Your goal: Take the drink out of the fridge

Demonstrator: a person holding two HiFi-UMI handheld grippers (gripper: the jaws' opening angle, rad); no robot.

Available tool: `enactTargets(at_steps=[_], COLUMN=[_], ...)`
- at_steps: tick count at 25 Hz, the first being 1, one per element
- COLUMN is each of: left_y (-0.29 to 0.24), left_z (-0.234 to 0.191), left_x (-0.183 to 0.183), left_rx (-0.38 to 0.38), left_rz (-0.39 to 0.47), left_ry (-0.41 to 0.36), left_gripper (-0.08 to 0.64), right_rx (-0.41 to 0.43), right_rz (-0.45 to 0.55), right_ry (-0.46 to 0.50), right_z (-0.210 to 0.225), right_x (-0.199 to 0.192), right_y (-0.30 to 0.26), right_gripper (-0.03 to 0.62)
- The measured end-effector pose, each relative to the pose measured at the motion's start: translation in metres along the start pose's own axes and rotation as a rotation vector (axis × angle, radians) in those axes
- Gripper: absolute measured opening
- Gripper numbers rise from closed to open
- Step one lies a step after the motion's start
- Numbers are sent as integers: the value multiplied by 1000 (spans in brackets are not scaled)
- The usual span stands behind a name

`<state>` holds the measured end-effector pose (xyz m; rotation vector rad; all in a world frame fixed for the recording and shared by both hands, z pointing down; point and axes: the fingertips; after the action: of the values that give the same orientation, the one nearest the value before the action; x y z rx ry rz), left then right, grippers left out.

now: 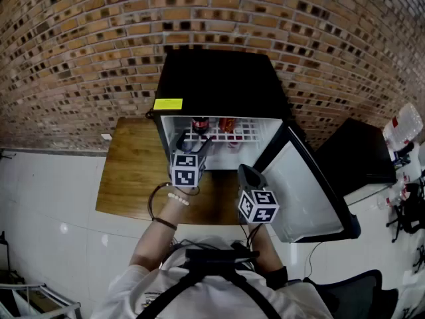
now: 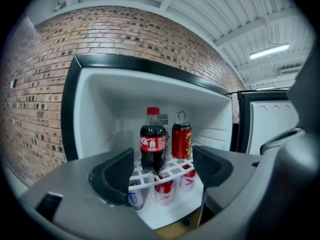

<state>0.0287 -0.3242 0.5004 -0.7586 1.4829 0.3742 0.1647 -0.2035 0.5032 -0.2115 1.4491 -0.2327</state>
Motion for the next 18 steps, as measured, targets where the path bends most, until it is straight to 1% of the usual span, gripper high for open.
enactTargets(at_steps=[4, 8, 13, 16, 18], left_y=[-22, -44, -63, -69, -73], left_z=[-12, -18, -30, -36, -38], left_x=[16, 22, 22, 24, 25], left_rx=[48, 78, 91, 104, 111], left_rz=[8, -3, -26, -33, -38], left_ry=[11, 22, 34, 26, 20], left_gripper=[403, 405, 397, 368, 334], right_rx=[-2, -3, 2, 14, 15], right_rz=[8, 13, 19, 11, 7], right_ry=[4, 3, -12, -36, -40], right_z=[4, 7, 11, 15, 17], right_x=[5, 10, 11, 9, 9], right_y=[-6, -11, -17, -21, -23], right_gripper=[14, 14, 14, 14, 14])
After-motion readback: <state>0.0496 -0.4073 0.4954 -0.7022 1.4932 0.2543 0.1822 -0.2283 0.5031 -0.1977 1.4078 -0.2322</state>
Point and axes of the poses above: the fingertips, and each gripper's own axes: y backward along the fingers, z to its right, x out of its top, and after that the axes turned 13 degrees about -x, right-handed
